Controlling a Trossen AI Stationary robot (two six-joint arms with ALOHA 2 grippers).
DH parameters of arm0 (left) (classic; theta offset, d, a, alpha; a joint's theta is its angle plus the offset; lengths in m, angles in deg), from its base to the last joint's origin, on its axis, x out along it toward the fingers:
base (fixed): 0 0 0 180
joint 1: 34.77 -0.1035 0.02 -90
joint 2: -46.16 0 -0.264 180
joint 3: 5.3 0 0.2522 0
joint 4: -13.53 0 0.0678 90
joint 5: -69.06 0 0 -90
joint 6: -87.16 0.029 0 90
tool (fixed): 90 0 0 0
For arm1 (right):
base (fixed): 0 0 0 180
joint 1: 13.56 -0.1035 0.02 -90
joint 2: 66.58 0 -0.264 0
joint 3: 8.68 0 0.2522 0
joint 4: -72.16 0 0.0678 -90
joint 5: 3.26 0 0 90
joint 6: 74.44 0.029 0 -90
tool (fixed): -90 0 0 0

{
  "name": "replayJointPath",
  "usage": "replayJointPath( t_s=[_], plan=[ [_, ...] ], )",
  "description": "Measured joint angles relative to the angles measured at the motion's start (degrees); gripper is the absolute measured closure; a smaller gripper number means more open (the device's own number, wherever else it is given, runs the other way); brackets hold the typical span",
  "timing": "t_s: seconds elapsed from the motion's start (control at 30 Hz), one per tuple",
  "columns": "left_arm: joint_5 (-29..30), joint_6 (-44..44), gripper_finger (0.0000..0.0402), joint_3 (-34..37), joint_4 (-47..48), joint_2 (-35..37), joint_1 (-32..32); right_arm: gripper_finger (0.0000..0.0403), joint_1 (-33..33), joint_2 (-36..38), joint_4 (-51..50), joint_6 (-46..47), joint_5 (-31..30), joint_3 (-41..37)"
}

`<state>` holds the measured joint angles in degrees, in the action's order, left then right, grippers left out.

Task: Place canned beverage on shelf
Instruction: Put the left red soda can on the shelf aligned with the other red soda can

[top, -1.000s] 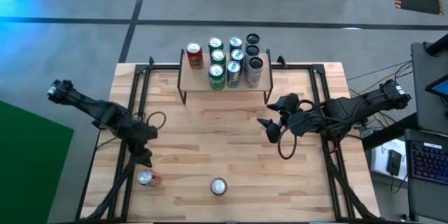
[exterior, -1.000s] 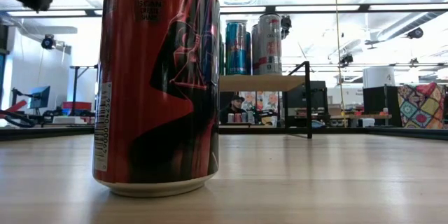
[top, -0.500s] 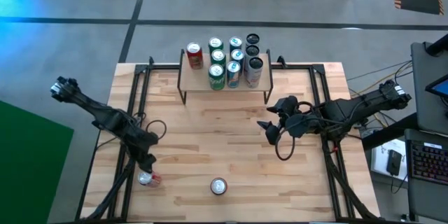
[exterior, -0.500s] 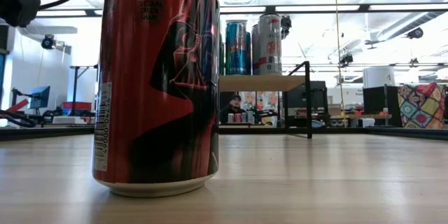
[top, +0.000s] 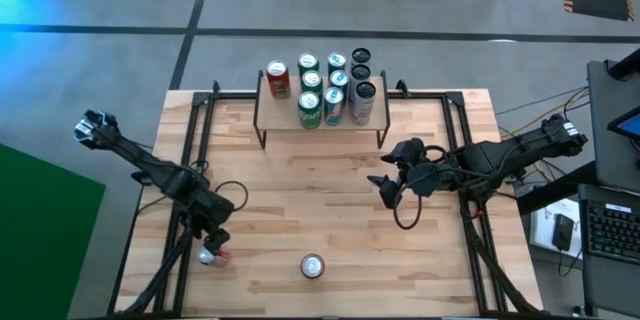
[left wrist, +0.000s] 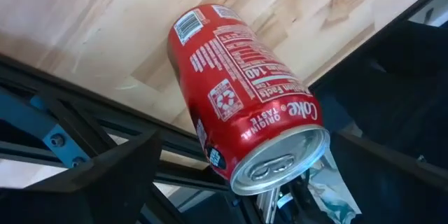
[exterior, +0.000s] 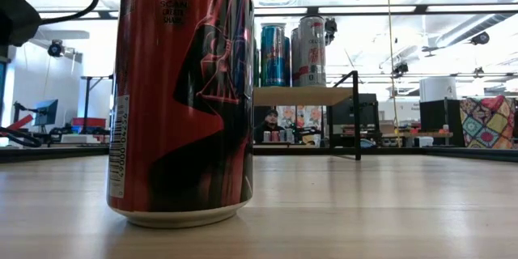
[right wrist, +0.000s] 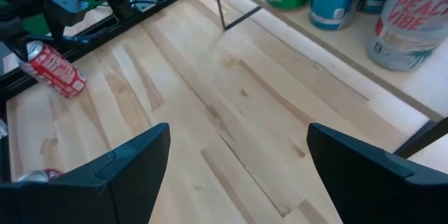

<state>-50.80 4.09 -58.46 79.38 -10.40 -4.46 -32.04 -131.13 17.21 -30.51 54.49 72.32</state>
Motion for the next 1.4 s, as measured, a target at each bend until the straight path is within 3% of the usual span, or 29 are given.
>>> replayJointPath(
  t_s=[0.2, 0.57, 0.73, 0.93, 1.4],
  plan=[
    [-2.26, -0.92, 0.0003, 0.0, -0.12, -0.18, 0.0, 0.0076, 0.0, 0.02, -0.02, -0.03, 1.29, 0.0],
    [1.04, -3.76, 0.0003, 0.0, -4.32, -1.49, -0.02, 0.0076, 0.0, 0.8, 0.01, -0.25, 2.73, 0.0],
    [-1.21, -7.06, 0.0003, -0.54, -5.54, -2.44, -0.01, 0.0076, 0.02, 2.06, 0.0, -1.04, 2.93, 0.0],
    [3.24, -9.23, 0.0003, -3.28, -5.92, -3.12, 1.53, 0.0076, 0.79, 4.98, 0.02, -2.99, 3.88, 0.0],
    [2.28, -2.74, 0.0012, -3.56, -7.53, -16.63, 7.01, 0.0076, 1.29, 7.43, -0.07, -4.99, 3.76, 0.0]
  ],
)
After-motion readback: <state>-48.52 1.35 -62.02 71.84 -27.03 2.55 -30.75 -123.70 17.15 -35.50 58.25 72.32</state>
